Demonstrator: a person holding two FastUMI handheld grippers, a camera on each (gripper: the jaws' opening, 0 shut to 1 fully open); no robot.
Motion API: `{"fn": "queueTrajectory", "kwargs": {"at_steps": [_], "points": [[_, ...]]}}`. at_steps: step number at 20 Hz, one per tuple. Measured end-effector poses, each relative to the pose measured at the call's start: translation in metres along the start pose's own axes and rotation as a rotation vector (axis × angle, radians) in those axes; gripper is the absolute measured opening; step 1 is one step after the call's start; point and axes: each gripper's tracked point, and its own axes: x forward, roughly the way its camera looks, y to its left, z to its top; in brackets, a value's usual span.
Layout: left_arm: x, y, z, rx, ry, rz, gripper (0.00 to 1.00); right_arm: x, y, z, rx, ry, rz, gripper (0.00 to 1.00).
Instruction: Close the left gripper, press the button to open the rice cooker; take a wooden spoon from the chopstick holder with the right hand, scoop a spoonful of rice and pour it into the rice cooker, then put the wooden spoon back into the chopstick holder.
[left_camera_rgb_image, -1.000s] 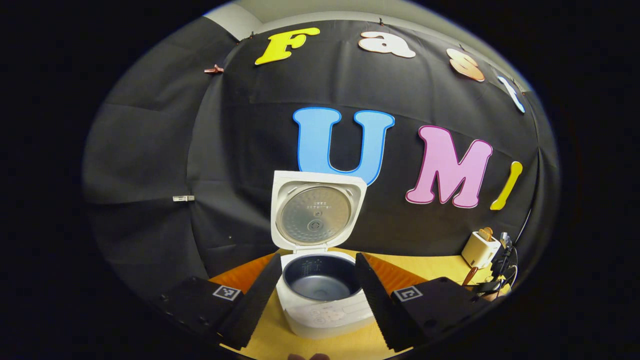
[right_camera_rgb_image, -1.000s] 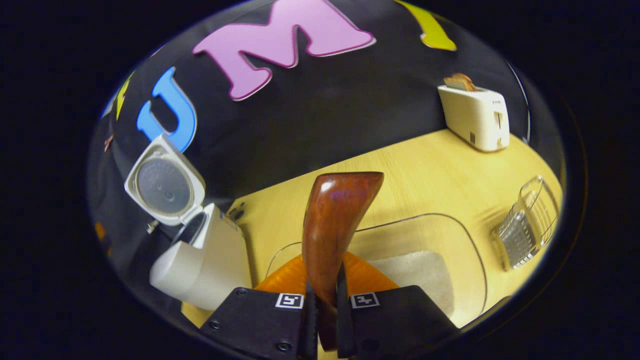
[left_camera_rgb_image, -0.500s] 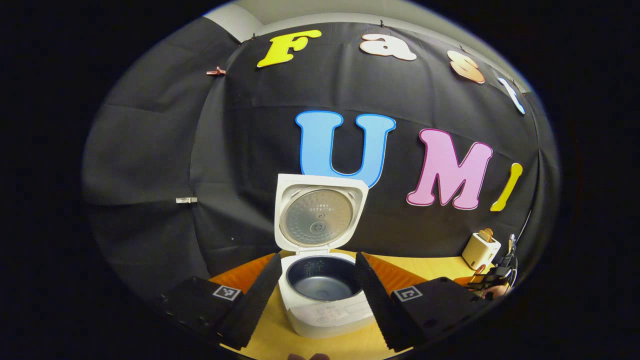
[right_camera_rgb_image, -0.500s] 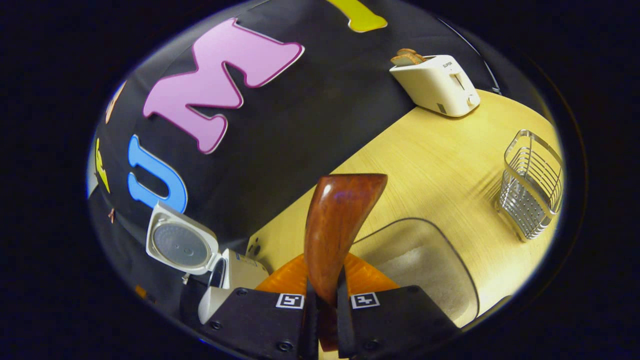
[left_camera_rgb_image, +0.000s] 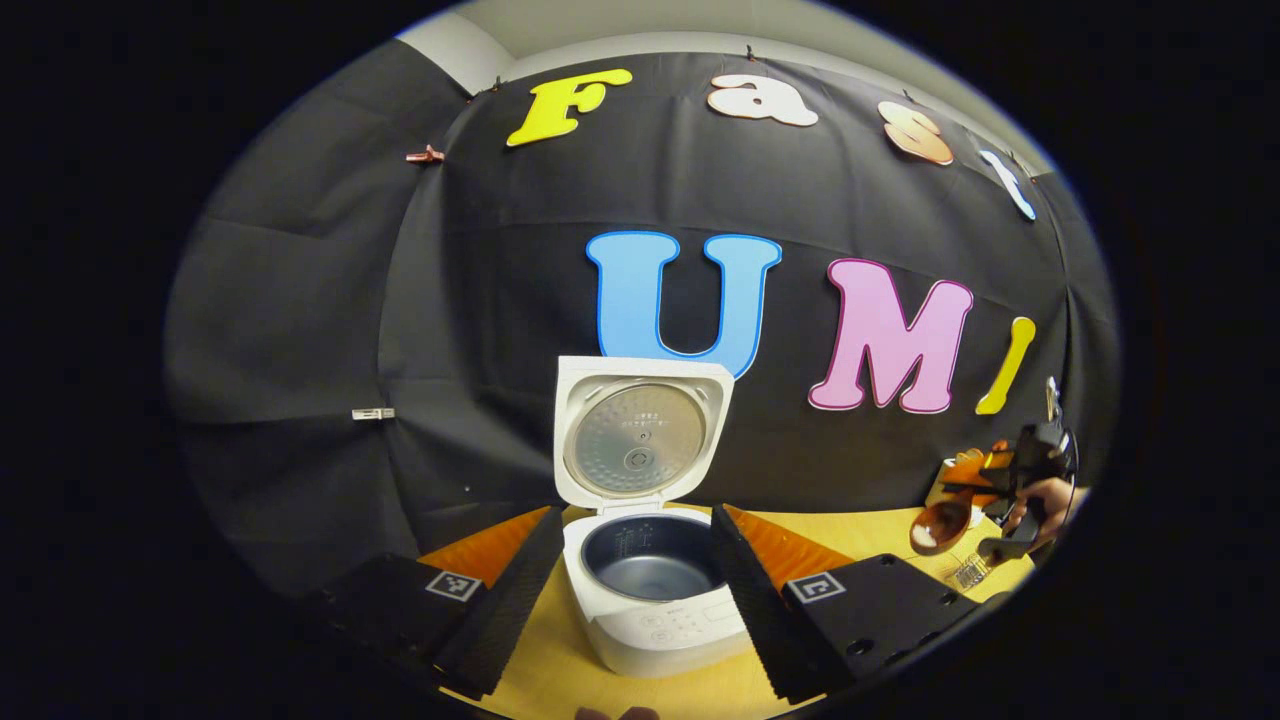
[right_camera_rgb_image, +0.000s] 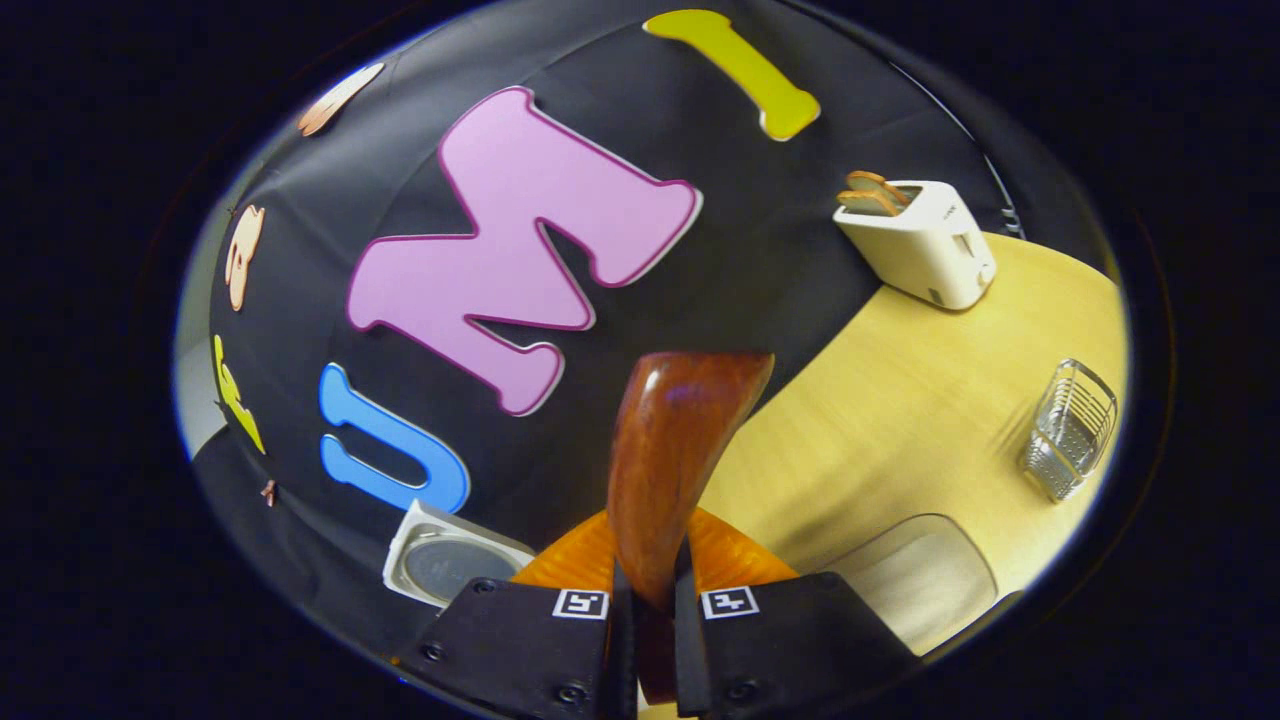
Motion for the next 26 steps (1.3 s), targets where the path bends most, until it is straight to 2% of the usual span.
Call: {"fn": "queueTrajectory", "kwargs": {"at_steps": [2,5,12,21,26], "points": [[-0.002,0.0,-0.001,0.003,-0.005,0.006,0.95,0.013,0.036,-0.001,0.021,-0.009,0.044,0.19],[-0.005,0.003,-0.006,-0.02,0.0,0.018,0.95,0.039,0.088,-0.023,0.051,0.025,0.098,0.19],[-0.012,0.021,-0.018,-0.067,0.004,0.055,0.95,0.089,0.169,-0.099,-0.028,0.101,0.168,0.19],[-0.022,0.057,-0.042,-0.126,0.039,0.124,0.95,0.12,0.179,-0.16,-0.135,0.137,0.151,0.18],[-0.027,0.064,-0.05,-0.14,0.054,0.129,0.95,0.127,0.192,-0.18,-0.308,0.132,0.185,0.18]]}}
